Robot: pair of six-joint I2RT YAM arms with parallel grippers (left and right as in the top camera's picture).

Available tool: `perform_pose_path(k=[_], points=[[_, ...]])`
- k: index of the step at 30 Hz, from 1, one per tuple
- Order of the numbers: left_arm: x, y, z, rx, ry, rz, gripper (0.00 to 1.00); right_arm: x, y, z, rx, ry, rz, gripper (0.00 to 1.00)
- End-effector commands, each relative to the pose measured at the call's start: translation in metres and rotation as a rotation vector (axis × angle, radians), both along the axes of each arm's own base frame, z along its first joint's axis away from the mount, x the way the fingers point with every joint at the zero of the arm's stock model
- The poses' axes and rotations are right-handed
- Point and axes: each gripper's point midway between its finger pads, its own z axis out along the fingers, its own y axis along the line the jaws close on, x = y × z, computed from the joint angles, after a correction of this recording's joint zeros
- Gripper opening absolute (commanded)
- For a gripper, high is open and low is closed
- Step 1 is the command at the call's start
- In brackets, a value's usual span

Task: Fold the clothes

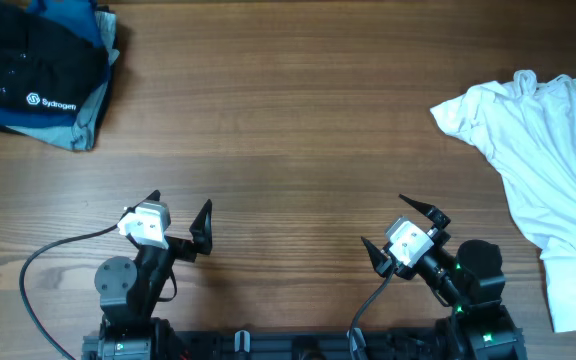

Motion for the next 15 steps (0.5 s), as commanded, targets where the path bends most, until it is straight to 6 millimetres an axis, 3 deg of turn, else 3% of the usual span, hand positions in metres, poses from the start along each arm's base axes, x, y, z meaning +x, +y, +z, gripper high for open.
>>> perform_pose_path(k=[1, 4, 6, 8, 15], points=[[-0.001, -0.003, 0.0, -0.003, -0.005, -0.012, 1.0, 0.0, 0.001, 0.001, -0.006, -0.016, 0.004, 1.0], [-0.002, -0.003, 0.006, -0.001, -0.033, -0.012, 1.0, 0.0, 0.001, 0.001, -0.006, -0.016, 0.005, 1.0], [-0.005, -0.003, 0.029, 0.005, -0.135, -0.013, 1.0, 0.0, 0.001, 0.001, -0.007, -0.017, 0.004, 1.0], [-0.006, -0.003, 0.035, 0.007, -0.165, -0.013, 1.0, 0.0, 0.001, 0.001, -0.007, -0.017, 0.004, 1.0], [-0.006, -0.002, 0.035, 0.007, -0.163, -0.011, 1.0, 0.0, 0.001, 0.001, -0.006, -0.017, 0.005, 1.0]])
